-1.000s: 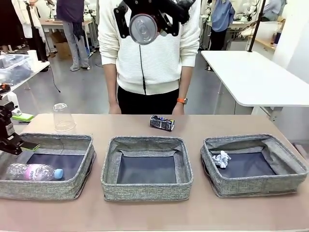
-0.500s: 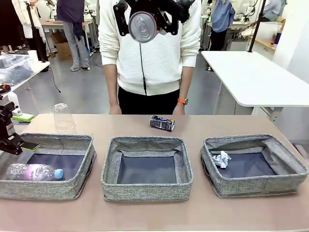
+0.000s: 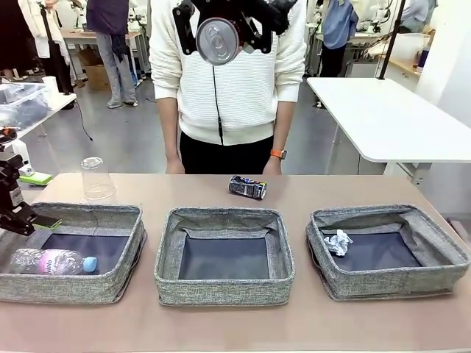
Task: Sort the waste into the appropriate baskets.
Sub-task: Place the picked waste into the Fabric basket indicated by the person.
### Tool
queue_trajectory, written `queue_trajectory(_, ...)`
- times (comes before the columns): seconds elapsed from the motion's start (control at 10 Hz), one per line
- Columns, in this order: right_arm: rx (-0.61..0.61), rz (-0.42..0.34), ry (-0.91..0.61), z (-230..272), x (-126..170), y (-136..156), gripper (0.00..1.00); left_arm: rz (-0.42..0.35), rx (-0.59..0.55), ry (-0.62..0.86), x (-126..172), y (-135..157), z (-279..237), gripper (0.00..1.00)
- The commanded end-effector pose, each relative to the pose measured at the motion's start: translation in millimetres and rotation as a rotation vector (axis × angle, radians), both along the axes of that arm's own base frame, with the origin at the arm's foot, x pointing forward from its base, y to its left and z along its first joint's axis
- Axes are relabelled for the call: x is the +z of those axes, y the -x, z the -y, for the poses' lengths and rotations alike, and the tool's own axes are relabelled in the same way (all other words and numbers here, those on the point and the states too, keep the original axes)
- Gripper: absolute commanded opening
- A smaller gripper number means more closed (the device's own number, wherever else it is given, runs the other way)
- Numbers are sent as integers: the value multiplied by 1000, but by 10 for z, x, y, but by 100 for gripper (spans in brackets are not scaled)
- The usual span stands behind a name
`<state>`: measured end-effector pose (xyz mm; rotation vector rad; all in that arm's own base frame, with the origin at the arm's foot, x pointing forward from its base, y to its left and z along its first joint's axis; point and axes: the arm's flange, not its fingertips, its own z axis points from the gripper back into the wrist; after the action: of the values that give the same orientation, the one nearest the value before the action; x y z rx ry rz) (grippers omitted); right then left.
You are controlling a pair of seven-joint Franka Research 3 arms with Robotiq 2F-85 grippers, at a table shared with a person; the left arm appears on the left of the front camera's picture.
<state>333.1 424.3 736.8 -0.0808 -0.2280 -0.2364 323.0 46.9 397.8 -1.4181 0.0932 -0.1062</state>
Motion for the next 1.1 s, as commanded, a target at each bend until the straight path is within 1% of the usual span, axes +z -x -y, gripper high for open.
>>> queue_trajectory(0.0, 1, 3, 7, -2, 0, 16, 0, 6, -3, -11, 10, 23, -10, 100)
queue_trajectory(1.0, 1, 3, 7, -2, 0, 16, 0, 6, -3, -11, 10, 23, -10, 100)
